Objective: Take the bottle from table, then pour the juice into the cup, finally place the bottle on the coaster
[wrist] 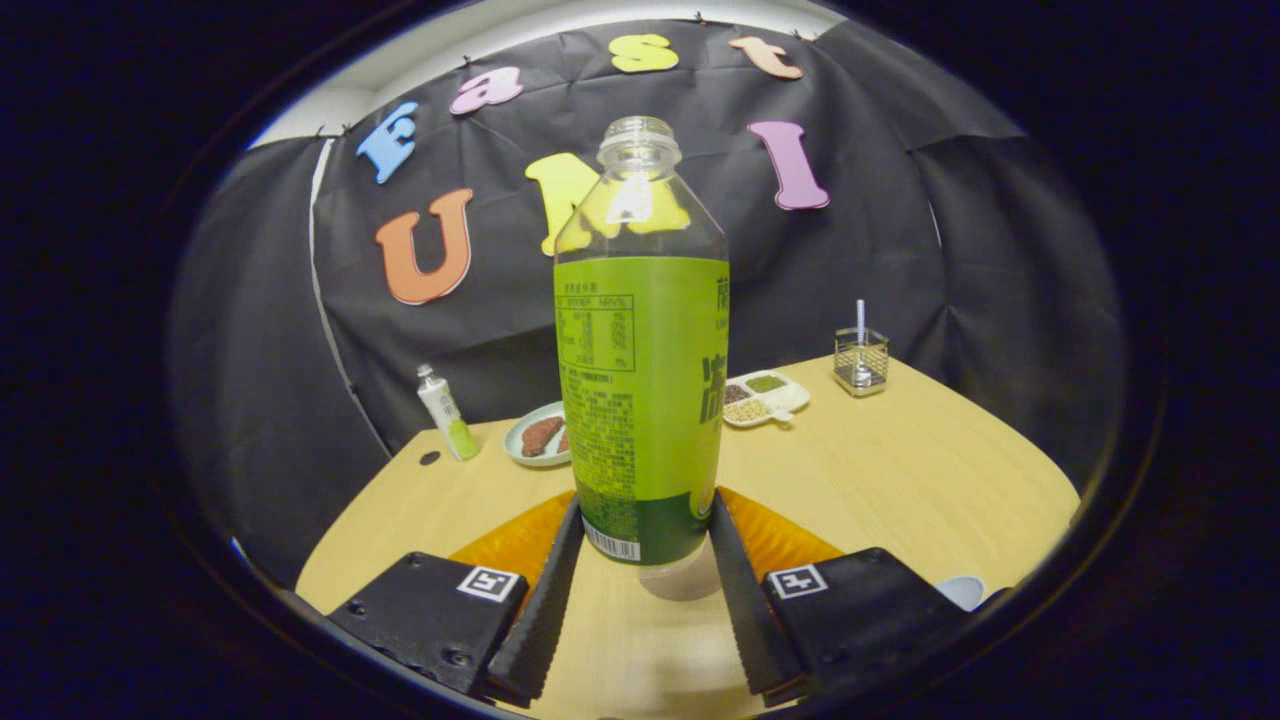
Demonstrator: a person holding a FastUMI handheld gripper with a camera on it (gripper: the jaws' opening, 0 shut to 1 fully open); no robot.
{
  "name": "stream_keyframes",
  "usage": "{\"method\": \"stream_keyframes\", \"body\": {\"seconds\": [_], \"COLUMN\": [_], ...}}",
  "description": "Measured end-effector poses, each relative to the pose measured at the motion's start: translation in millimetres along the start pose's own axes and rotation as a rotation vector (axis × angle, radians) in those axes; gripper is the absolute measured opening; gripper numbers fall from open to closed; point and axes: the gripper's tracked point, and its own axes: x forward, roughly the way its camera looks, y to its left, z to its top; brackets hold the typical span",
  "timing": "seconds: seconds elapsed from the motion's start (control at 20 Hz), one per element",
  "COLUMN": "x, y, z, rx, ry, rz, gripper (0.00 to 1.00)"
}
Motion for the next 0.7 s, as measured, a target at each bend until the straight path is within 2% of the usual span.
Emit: {"method": "stream_keyframes", "body": {"seconds": [0.25,0.7], "x": [46,89], "y": [-6,-27], "z": [-33,-61], "rx": [-0.034,-0.17], "ry": [0.034,0.056], "rz": [-0.025,-0.08], "gripper": [0.76,0.76]}}
